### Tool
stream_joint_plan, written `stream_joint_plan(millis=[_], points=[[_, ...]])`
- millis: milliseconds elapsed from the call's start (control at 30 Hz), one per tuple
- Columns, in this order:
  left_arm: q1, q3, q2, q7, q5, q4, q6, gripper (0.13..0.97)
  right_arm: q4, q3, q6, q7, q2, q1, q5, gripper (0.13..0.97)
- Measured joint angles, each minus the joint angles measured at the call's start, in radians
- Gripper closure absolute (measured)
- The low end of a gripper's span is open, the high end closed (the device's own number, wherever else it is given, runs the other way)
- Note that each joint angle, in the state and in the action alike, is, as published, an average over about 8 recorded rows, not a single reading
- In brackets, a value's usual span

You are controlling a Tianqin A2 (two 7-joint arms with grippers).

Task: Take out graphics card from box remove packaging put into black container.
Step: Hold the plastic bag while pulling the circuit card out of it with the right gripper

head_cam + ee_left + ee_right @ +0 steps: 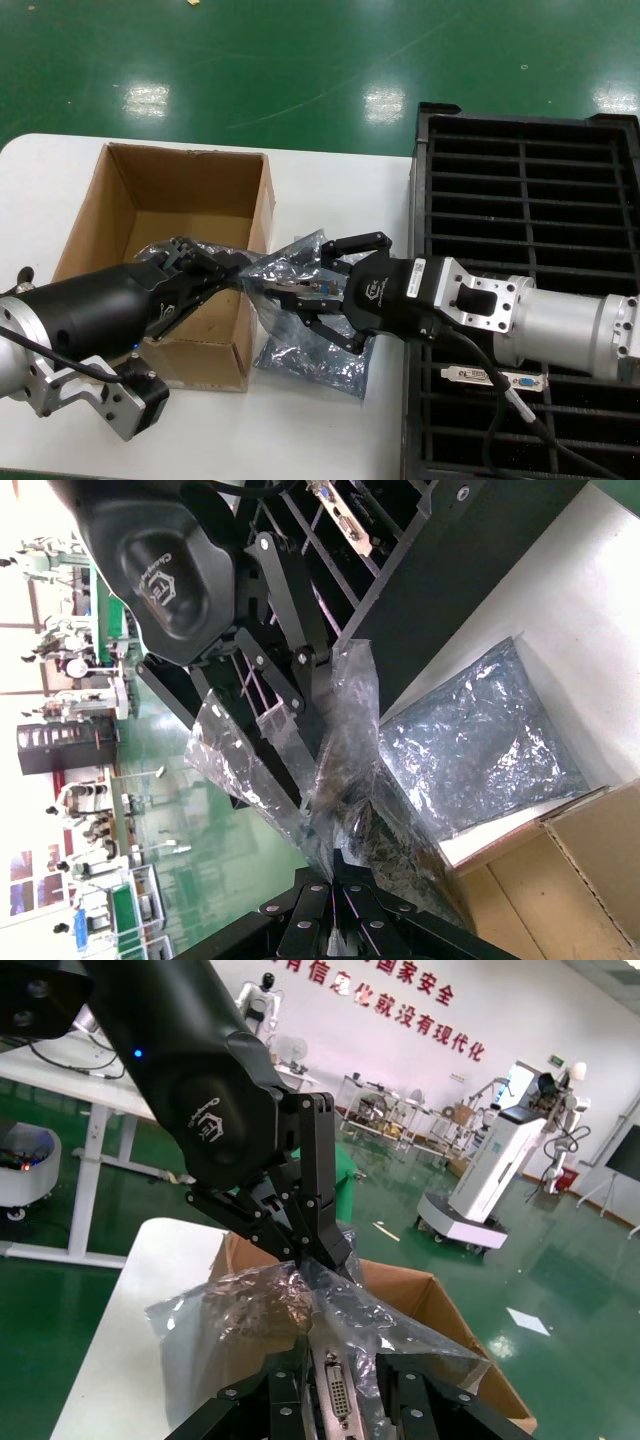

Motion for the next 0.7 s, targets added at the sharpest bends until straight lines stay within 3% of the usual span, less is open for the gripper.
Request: stream_joint_plan(millis=[700], points=[[0.0,0.0,0.0,0.0,0.0,0.0,0.0,0.958,-0.024,0.001,-0.001,0.015,-0.008,0.006,0.002,0.902]])
